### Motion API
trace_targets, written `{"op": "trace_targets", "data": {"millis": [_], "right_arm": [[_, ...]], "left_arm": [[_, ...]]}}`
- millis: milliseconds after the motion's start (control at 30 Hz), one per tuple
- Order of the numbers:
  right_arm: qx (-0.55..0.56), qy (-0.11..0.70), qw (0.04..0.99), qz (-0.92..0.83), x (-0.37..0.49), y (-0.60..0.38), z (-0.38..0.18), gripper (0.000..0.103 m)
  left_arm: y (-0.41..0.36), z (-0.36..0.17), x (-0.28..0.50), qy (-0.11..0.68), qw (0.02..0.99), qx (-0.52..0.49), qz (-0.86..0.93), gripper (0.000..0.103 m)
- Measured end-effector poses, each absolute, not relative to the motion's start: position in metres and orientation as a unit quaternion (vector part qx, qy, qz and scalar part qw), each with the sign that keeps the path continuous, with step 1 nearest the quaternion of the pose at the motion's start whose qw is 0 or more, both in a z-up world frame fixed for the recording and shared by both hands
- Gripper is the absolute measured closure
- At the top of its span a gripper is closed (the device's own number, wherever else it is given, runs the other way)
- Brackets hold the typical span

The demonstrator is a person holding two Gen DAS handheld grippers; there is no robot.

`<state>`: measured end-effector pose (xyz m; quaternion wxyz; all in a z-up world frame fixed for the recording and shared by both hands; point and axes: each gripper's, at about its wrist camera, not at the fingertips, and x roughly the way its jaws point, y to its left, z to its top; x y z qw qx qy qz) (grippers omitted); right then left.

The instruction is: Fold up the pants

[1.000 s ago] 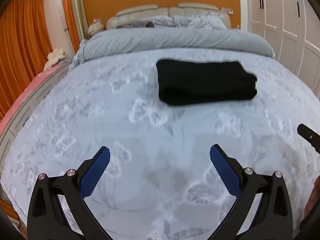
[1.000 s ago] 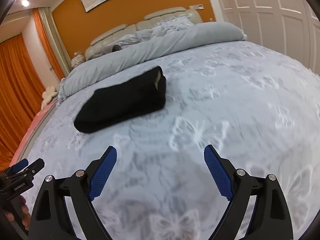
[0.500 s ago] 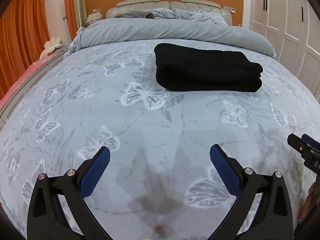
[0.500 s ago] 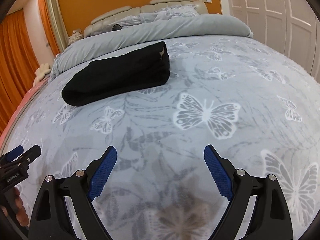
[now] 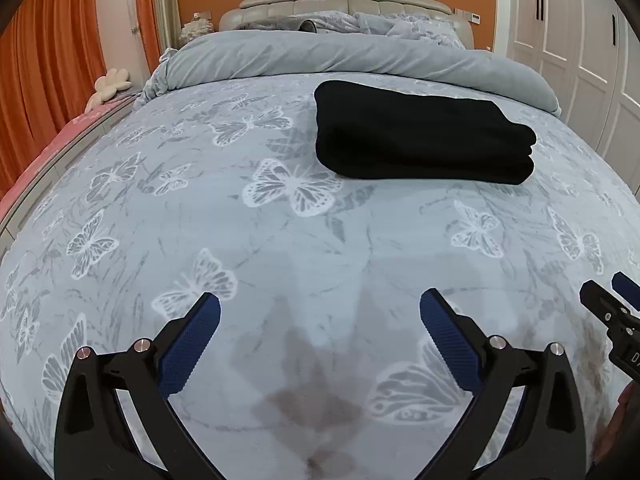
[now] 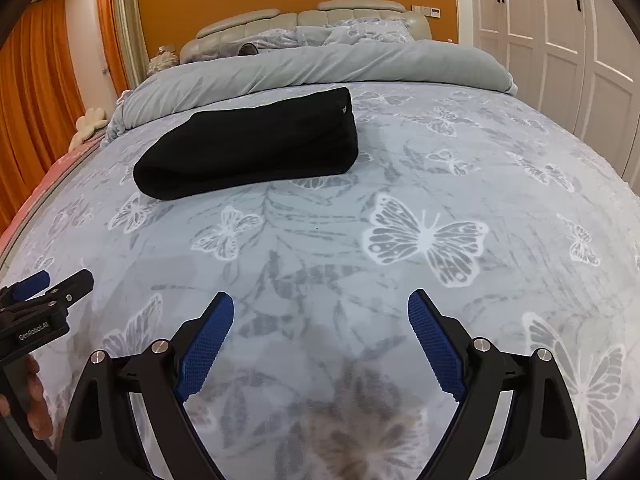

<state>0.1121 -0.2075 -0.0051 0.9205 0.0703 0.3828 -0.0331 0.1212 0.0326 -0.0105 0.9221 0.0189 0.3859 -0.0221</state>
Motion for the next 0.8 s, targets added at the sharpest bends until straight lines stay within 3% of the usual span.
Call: {"op": "trace_targets", "data": {"millis": [800], "right_arm": [[0.061, 0.391, 0.918, -0.039, 0.1123, -0.2025, -0.0068, 0.016]], "left_arm": [[0.0293, -0.0131, 0.1214, 0.39, 0.92, 0.012, -0.025, 0.005]]}}
